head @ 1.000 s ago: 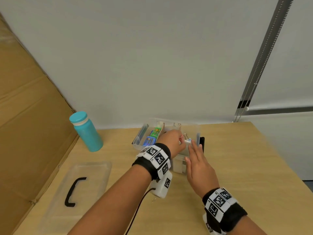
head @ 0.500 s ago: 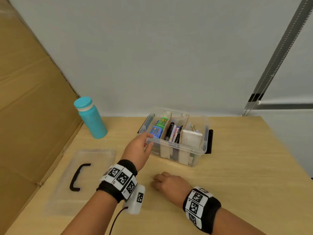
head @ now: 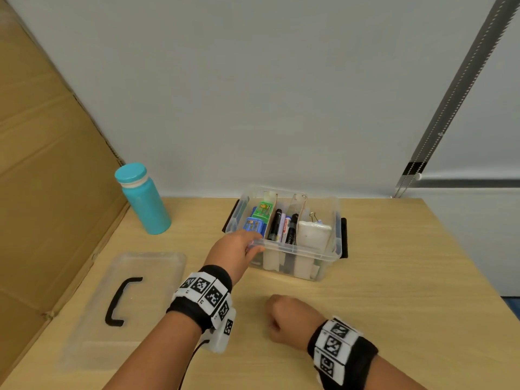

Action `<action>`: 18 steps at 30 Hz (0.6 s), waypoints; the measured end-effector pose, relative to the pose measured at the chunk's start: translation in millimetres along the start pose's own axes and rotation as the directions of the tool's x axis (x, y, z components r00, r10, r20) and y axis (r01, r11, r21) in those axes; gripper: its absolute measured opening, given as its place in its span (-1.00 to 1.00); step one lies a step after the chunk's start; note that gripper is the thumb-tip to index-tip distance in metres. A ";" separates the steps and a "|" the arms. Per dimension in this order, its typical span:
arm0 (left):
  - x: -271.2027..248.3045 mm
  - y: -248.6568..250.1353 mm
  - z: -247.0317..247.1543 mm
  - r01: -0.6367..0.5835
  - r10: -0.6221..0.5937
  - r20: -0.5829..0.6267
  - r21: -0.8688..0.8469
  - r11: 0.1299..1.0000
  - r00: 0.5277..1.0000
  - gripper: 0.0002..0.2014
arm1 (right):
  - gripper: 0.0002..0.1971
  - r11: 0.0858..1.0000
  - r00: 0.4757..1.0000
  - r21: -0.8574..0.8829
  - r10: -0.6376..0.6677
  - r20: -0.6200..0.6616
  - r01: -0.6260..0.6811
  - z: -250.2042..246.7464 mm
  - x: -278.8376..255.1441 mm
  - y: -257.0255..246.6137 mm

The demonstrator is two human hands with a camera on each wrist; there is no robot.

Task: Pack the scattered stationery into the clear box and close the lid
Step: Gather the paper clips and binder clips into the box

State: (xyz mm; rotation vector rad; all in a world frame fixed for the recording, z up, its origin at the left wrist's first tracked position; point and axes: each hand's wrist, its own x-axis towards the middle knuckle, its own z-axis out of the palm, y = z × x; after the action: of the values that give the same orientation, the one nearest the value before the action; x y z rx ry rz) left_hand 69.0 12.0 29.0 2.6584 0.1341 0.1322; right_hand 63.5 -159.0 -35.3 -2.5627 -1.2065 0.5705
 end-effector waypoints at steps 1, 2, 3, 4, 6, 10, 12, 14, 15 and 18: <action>-1.3 0.7 0.3 -0.004 0.004 -0.004 0.010 1.000 1.000 -0.64 | -0.90 0.995 0.990 0.096 -0.014 -0.138 0.028 -9.9 -4.6 2.4; -2.5 1.5 1.0 -0.005 0.006 -0.007 0.019 1.000 1.000 -0.64 | -0.96 0.982 0.952 0.180 -0.001 -0.306 0.059 -23.1 -9.9 5.7; -3.5 2.0 1.9 -0.006 0.007 -0.013 0.023 1.000 1.000 -0.63 | -0.99 0.969 0.885 0.237 0.048 -0.464 0.072 -40.2 -16.4 8.0; -4.1 2.5 2.6 -0.002 0.003 -0.016 0.022 1.000 1.000 -0.62 | -0.99 0.962 0.794 0.260 0.095 -0.601 0.082 -57.9 -22.3 11.1; -5.5 3.8 3.5 0.012 -0.012 -0.014 0.009 1.000 1.000 -0.61 | -0.96 0.970 0.609 0.234 0.146 -0.780 0.067 -85.0 -28.3 20.8; -7.1 6.0 3.6 0.015 -0.015 -0.007 0.014 1.000 1.000 -0.61 | -0.86 0.970 0.753 0.000 0.191 -0.629 -0.245 -102.8 -14.0 47.5; -9.4 7.4 2.2 0.013 -0.013 0.000 0.032 0.999 1.000 -0.62 | -0.79 0.962 0.784 -0.037 0.196 -0.589 -0.269 -101.7 -9.5 57.9; -12.2 12.3 0.1 0.011 -0.012 0.003 0.074 0.997 1.000 -0.65 | -0.78 0.972 0.682 0.040 0.192 -0.706 -0.233 -96.7 -12.1 65.4; -13.8 17.7 -1.1 0.000 0.001 -0.004 0.093 0.996 1.000 -0.65 | -0.74 0.967 0.648 0.086 0.225 -0.728 -0.239 -90.9 -13.9 68.8; -14.5 50.4 -3.7 -0.111 0.115 -0.050 0.086 0.990 0.992 -0.64 | -0.55 0.946 0.670 0.199 0.321 -0.669 -0.255 -67.0 -18.9 72.9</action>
State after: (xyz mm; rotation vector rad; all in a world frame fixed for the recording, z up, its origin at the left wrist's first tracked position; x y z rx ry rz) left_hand 57.8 -32.5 54.5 2.7464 0.0061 0.2412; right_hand 132.2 -223.3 1.0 -2.5130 -0.4926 -0.3010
